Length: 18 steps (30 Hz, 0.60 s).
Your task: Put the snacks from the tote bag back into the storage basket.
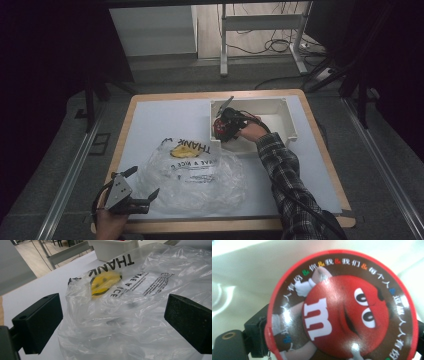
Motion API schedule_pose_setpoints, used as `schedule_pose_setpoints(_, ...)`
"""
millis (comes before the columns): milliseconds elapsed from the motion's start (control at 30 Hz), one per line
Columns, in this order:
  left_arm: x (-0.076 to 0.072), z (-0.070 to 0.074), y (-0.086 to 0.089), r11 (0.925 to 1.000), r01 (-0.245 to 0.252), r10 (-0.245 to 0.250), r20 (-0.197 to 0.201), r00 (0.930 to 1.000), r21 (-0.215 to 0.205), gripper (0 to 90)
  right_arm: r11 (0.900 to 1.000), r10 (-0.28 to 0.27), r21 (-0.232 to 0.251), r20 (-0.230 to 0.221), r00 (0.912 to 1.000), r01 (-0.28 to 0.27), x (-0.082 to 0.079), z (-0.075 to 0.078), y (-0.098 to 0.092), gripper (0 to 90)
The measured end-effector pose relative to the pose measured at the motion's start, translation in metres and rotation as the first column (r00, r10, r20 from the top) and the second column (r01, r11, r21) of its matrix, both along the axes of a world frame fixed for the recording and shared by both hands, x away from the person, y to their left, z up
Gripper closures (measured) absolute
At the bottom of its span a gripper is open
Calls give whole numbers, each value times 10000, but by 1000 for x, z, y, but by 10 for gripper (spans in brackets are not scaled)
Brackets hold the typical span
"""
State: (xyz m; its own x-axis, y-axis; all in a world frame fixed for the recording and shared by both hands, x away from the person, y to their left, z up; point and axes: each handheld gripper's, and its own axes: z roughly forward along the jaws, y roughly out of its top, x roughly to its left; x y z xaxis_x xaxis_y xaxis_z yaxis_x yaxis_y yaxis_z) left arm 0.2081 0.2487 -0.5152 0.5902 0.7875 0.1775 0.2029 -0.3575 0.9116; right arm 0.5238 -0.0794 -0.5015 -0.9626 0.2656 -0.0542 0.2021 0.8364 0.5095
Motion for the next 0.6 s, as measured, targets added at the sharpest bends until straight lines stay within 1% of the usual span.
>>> schedule_pose_setpoints(133,0,0,0,10000,3,-3,-3,10000,9,17,9999,-85,93,57,9999,84,-2,2,-1,95)
schedule_pose_setpoints(167,0,0,0,10000,-8,8,-10,10000,11,17,9997,-129,224,32,9999,128,-2,2,-1,89)
schedule_pose_setpoints(267,0,0,0,10000,-8,8,-8,10000,10,17,9990,-198,405,-2,9998,198,-4,4,-3,85)
schedule_pose_setpoints(600,0,0,0,10000,-17,17,-18,10000,4,17,9975,-258,668,184,9995,245,-9,11,-7,77)
